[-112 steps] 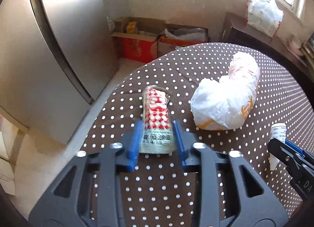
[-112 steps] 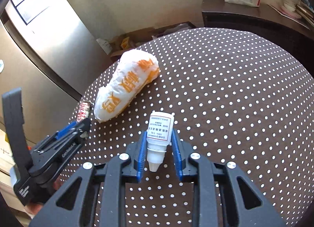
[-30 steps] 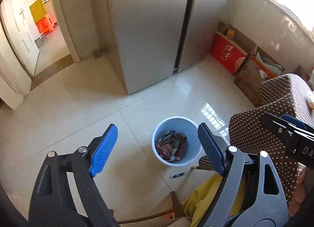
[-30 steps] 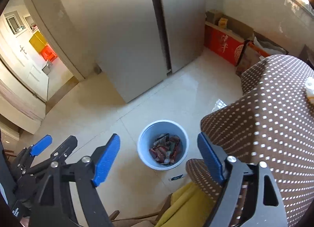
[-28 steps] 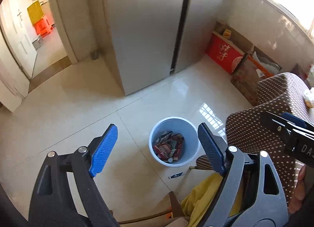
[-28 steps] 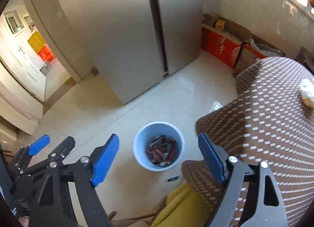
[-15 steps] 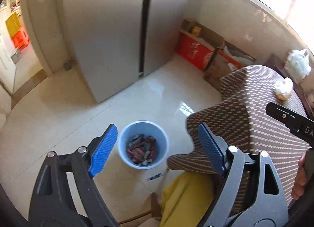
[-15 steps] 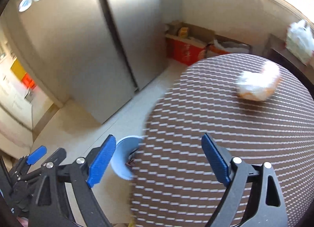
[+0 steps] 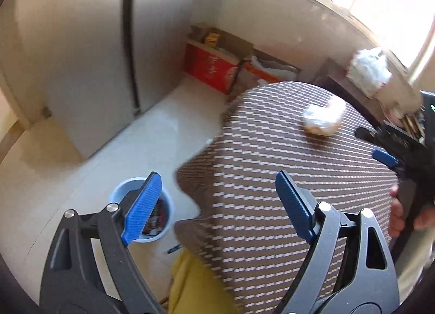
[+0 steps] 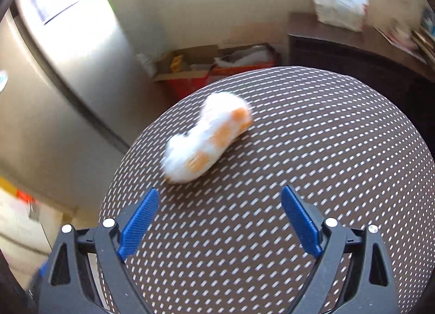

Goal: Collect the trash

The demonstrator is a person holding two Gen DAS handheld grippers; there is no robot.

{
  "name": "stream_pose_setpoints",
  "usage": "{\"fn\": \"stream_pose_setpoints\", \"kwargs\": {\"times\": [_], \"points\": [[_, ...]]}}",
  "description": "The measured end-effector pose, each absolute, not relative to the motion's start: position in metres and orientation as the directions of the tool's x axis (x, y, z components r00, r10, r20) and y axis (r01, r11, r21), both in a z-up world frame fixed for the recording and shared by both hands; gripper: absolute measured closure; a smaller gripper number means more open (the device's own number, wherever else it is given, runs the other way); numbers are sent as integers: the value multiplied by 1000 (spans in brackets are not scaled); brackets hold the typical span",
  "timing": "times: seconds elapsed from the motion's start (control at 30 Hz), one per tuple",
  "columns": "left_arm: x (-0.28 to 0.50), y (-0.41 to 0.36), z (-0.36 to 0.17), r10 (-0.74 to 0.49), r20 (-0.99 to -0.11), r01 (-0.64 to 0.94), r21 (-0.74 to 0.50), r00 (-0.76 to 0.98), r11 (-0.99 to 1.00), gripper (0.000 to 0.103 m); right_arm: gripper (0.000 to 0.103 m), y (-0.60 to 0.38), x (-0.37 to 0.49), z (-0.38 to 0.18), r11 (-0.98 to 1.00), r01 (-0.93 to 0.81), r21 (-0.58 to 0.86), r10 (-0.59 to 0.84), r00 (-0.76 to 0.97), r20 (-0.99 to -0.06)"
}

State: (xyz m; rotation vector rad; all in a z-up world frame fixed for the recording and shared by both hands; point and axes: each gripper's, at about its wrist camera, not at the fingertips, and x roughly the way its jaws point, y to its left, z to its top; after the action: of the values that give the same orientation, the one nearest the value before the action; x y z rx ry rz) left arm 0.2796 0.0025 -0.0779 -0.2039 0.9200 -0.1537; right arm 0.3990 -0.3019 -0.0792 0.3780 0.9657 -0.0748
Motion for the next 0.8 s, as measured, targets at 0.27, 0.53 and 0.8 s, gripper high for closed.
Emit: {"fn": "stream_pose_setpoints", "kwargs": {"times": [0.27, 0.53, 0.8], "points": [[325, -29, -90, -229, -820, 48, -241, 524, 969, 18, 13, -324, 453, -88, 911, 310, 273, 90, 495, -864], [353, -14, -95, -188, -843, -26, -232, 504, 972, 18, 14, -317, 504, -107, 891, 318, 323, 144, 477, -867], [340, -24, -101, -220, -851, -5, -253, 477, 967, 18, 62, -305, 478, -104, 899, 309, 309, 112, 519, -847]]}}
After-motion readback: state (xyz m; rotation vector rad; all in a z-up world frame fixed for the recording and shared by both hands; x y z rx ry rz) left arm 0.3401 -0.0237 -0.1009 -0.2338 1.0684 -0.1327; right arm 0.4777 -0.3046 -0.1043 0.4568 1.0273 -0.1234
